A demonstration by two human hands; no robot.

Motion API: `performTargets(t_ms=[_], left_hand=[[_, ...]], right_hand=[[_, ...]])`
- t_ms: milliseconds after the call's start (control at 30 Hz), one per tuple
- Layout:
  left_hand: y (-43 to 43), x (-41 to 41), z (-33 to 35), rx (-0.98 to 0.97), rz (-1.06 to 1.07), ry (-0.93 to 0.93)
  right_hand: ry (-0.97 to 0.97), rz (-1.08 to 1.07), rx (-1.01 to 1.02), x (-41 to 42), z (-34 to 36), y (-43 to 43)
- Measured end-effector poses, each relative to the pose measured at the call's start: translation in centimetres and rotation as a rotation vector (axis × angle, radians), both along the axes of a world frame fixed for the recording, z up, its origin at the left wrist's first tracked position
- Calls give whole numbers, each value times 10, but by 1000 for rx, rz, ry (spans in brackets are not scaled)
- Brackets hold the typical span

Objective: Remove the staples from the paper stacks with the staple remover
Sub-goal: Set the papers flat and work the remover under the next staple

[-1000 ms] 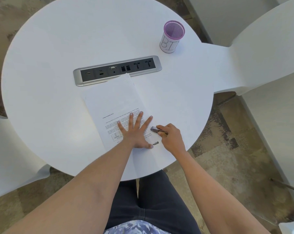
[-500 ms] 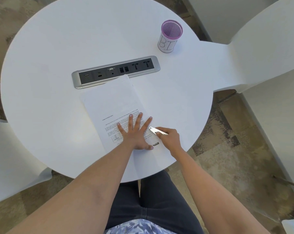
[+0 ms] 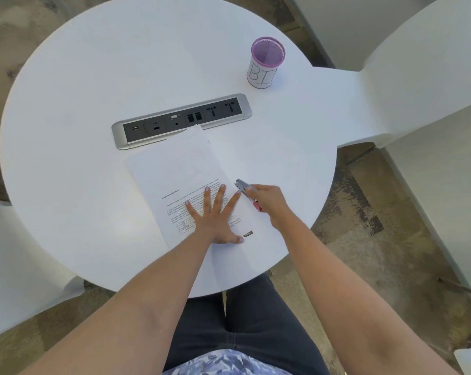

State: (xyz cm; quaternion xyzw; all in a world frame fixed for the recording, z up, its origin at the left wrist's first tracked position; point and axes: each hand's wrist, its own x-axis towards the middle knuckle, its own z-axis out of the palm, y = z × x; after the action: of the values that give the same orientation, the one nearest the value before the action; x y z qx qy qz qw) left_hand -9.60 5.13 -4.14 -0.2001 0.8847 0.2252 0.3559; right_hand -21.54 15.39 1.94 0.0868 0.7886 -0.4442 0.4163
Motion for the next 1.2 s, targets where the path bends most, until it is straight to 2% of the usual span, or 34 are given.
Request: performTargets(t_ms=[133,233,367,433,533,667,833,1033,1200], left_hand=[[-4,-3,10,-69,-96,7],[-15,-13,25,-184,-224,88],[-31,-32,39,-306,-510,245],[-36,-40,40,-314,-678,245],[-45,-50,42,-264,-790,260],[-53,-59,40,-137,-771,296],[-52,-67,38,-83,-760,276],[-52,-71,39,-126,-712,212],[-57,-68,41,-151,-629,210]], right_hand=[[117,-45,26,29,-8,20],[167,-108,43,44,-8,37],[145,-164,47,52,-10,49],[139,-171,32,55,-11,51],[147,-159,12,57,-13,53],[153,-155,9,59,-16,57],[150,-156,14,59,-17,63],[144,-152,-8,54,-14,68],[69,-250,-67,49,-7,68]])
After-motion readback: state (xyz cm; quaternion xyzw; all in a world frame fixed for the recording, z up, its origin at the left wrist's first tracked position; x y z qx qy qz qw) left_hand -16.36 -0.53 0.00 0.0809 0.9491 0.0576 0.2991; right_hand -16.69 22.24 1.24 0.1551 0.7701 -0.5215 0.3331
